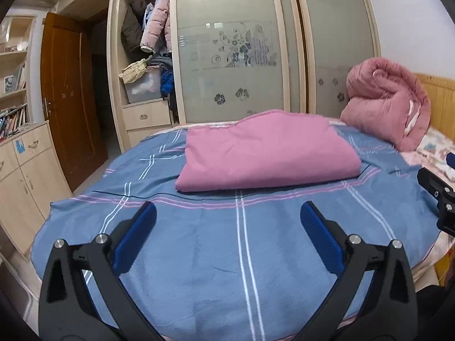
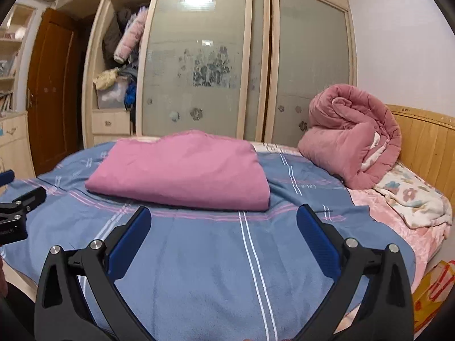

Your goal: Fold large clothes

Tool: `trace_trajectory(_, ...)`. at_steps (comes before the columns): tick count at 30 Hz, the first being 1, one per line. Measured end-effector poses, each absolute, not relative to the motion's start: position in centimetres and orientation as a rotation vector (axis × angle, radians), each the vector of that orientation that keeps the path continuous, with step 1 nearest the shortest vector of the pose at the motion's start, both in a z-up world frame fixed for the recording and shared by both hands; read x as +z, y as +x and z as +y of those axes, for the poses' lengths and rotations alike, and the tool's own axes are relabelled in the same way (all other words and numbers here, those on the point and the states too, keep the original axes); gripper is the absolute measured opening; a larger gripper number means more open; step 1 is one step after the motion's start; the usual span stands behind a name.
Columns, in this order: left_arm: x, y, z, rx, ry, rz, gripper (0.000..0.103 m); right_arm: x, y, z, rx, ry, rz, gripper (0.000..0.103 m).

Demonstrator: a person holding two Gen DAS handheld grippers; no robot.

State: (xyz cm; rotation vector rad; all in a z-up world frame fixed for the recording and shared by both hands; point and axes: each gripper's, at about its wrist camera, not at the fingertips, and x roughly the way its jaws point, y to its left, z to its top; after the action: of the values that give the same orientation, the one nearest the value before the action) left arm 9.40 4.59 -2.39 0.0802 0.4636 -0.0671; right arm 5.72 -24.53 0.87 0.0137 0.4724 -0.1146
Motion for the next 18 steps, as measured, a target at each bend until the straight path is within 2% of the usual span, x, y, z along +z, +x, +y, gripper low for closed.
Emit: trace_trajectory(18, -2.4, 9.4, 5.2, -0.048, 0.087, 0.446, 0.101, 0.1, 6.4, -24.7, -0.113, 0.041, 0.506, 0.102)
